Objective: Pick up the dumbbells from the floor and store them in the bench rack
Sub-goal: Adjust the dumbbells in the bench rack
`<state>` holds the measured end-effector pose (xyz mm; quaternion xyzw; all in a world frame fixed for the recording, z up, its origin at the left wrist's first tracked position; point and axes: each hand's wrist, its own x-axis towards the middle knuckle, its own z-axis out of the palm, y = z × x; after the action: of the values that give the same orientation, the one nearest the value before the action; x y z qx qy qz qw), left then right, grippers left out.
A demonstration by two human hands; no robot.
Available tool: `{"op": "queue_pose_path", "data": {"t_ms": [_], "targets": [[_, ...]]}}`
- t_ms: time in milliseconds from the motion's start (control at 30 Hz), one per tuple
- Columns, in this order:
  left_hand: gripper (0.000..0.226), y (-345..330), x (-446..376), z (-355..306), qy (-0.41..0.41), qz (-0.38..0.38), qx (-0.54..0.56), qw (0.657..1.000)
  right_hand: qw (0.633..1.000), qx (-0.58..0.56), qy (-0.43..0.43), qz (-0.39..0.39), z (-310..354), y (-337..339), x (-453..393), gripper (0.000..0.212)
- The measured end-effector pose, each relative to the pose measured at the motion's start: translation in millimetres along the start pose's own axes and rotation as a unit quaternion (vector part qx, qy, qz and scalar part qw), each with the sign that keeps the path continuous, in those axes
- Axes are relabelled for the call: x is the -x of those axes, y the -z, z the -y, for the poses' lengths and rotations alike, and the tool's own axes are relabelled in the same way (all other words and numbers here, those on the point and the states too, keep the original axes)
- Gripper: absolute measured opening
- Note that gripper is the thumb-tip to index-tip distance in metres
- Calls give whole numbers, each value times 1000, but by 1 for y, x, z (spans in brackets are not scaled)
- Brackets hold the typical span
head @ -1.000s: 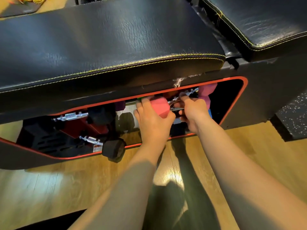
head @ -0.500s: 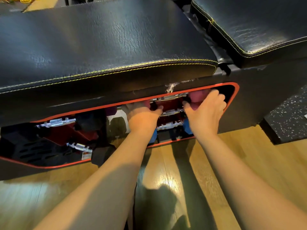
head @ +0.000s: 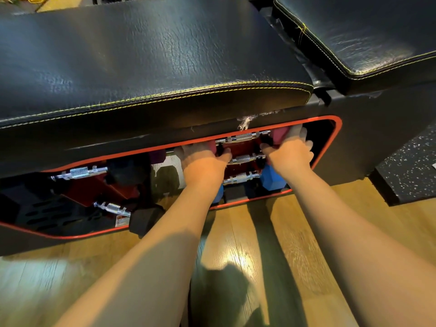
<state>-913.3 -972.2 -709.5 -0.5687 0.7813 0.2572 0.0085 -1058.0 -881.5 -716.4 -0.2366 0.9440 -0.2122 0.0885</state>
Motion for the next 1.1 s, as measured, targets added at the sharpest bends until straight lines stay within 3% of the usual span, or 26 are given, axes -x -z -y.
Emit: {"op": "queue_pose_path", "data": {"t_ms": [667,900,1100], "targets": [[72,-4,-4,4,-8,-21,-30,999,999,22,-14,35,-2,-6,-11,84],[70,-4,-2,4,-38,-36,-39,998,999,10,-26,29,-1,-4,-10,93],[67,0,-2,2,-20,-10,-43,999,999,30,-19,24,1,-1,-5,87]]}}
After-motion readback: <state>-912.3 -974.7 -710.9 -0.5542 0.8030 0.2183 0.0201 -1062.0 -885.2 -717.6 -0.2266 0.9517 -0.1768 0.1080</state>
